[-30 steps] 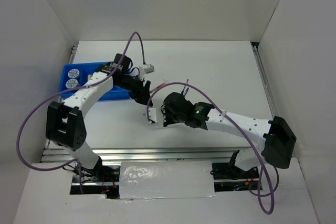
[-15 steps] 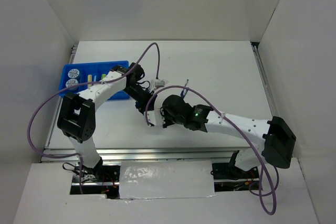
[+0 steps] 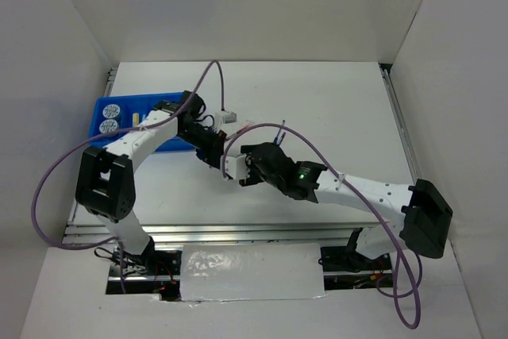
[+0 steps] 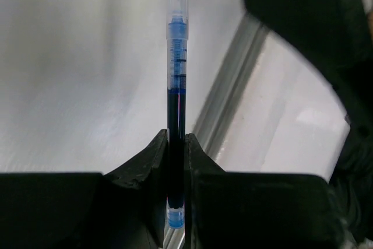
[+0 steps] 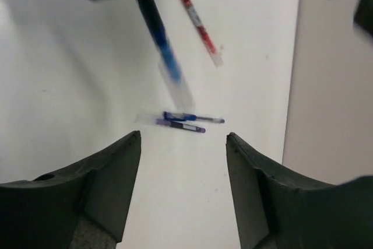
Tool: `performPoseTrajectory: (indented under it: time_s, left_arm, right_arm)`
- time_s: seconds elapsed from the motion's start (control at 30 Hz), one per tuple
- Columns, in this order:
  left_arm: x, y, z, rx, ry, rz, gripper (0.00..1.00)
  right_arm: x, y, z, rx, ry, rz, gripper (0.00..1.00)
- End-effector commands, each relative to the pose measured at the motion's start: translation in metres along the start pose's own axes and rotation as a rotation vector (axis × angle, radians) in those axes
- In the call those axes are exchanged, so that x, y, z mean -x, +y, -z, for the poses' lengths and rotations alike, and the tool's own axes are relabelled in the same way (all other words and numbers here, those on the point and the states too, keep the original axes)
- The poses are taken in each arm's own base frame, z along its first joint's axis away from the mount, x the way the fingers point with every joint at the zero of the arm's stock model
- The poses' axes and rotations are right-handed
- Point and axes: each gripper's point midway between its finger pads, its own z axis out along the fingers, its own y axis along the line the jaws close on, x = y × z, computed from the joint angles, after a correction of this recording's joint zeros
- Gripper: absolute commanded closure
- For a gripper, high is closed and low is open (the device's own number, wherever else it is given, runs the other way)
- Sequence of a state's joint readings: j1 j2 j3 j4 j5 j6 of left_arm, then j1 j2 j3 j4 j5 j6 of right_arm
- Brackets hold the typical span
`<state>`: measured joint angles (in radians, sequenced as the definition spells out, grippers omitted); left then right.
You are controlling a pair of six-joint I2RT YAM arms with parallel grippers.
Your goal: Sort the stationery into containers
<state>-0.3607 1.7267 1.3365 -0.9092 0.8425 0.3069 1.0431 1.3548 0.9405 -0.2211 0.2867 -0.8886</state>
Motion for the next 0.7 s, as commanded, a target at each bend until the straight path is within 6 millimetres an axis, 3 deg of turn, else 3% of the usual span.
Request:
performPoseTrajectory:
  time_s: [0.0,0.03,0.07,0.1,0.13,0.17,0.2,0.27,0.33,0.37,0.4,0.47,0.5,0.67]
  left_arm:
    - [0.03,0.018,0.037,0.135,-0.184,0.029,1.0]
    - [0.034,0.026,0.046,0.18,-0.226,0.048,1.0]
    - [0.038,0.044,0.07,0.316,-0.286,0.082,1.0]
    - [0.049,0.058,0.086,0.407,-0.367,0.154,1.0]
    - [0.05,0.079,0.114,0.588,-0.421,0.196,1.0]
    - [0.054,0.088,0.126,0.658,-0.466,0.239,1.0]
    - [0.058,0.092,0.137,0.71,-0.49,0.241,1.0]
    - [0.062,0.107,0.156,0.838,-0.531,0.286,0.94]
    - [0.065,0.124,0.163,0.921,-0.529,0.358,0.94]
    - [0.076,0.129,0.176,0.975,-0.54,0.368,0.96]
    - [0.066,0.15,0.169,1.014,-0.473,0.424,0.97]
    - [0.064,0.164,0.18,1.071,-0.443,0.474,1.0]
    - [0.055,0.18,0.175,1.083,-0.407,0.517,1.0]
    - [0.057,0.205,0.178,1.087,-0.397,0.564,0.97]
  right_arm:
    - [-0.002,-0.069,0.022,-0.279,-0.035,-0.183,0.32]
    - [-0.006,-0.079,0.025,-0.303,-0.034,-0.226,0.31]
    - [-0.025,-0.089,0.027,-0.307,0.009,-0.276,0.31]
    - [-0.025,-0.104,0.032,-0.325,-0.002,-0.364,0.3]
    - [-0.031,-0.1,0.03,-0.271,0.01,-0.399,0.3]
    - [-0.046,-0.11,0.031,-0.281,0.033,-0.448,0.3]
    - [-0.049,-0.117,0.033,-0.287,0.03,-0.502,0.3]
    - [-0.059,-0.117,0.032,-0.265,0.042,-0.545,0.3]
    - [-0.064,-0.113,0.031,-0.248,0.05,-0.573,0.29]
    - [-0.066,-0.111,0.031,-0.245,0.056,-0.585,0.29]
    - [-0.067,-0.111,0.03,-0.245,0.058,-0.589,0.29]
    - [-0.069,-0.107,0.029,-0.233,0.059,-0.608,0.29]
    - [-0.071,-0.107,0.028,-0.23,0.065,-0.616,0.29]
    - [-0.079,-0.102,0.027,-0.213,0.082,-0.644,0.29]
